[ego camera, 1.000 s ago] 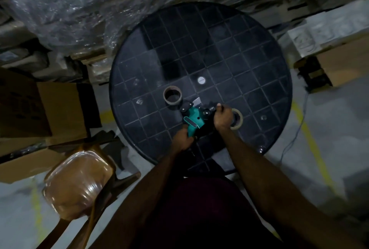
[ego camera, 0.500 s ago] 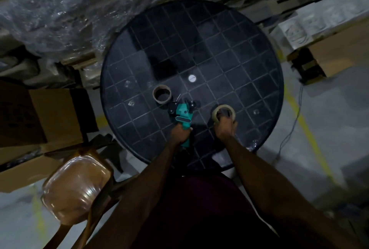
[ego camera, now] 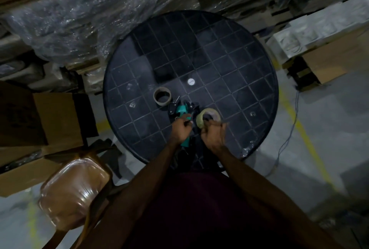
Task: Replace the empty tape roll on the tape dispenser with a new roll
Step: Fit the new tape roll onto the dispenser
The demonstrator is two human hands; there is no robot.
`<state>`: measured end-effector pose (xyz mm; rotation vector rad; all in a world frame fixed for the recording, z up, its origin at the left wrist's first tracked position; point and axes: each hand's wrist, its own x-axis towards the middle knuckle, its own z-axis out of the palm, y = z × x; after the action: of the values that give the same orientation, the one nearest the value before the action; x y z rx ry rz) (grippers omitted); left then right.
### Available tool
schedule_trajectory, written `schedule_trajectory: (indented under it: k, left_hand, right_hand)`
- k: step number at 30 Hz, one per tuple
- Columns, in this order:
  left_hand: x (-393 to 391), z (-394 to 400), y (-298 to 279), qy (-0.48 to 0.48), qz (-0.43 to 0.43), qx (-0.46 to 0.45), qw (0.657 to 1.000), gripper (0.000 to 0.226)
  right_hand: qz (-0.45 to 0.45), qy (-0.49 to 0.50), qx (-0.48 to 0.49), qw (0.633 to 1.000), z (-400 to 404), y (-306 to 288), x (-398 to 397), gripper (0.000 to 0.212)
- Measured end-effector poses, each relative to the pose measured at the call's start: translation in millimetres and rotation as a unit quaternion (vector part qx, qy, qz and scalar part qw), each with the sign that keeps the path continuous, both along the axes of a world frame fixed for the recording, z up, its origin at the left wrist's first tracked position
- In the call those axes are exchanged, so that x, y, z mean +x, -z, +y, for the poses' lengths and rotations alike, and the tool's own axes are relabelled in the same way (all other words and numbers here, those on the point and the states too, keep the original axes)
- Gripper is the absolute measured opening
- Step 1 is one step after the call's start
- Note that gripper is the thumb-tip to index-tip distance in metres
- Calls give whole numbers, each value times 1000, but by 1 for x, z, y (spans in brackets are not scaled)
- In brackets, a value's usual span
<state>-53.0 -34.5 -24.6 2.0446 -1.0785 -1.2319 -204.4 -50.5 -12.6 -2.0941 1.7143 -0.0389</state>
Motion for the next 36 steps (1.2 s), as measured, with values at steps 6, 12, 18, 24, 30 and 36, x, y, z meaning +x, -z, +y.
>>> schedule_trajectory:
  k: [6, 12, 18, 24, 30, 36]
  left_hand:
    - [8, 5, -3, 8, 55, -50, 997, 24]
    - [15, 8, -13, -37, 87, -75, 993, 27]
    - [8, 8, -28, -93, 211, -9, 973, 10]
    - [7, 9, -28, -109, 206, -1, 972, 18]
    - [21, 4, -21, -127, 206, -42, 969, 18]
    - [32, -7, -17, -113, 173, -59, 977, 24]
  right_hand:
    - [-28, -86, -47, 995, 10, -10, 0, 54]
    - [-49, -105, -86, 990, 19, -9, -5, 36]
    - [-41, -122, -129, 983, 21, -14, -4, 33]
    - [-73, -133, -138, 979, 23, -16, -1, 31]
    - [-209, 87, -67, 972, 17, -19, 7, 41]
    - [-264, 181, 36, 947, -23, -20, 20, 29]
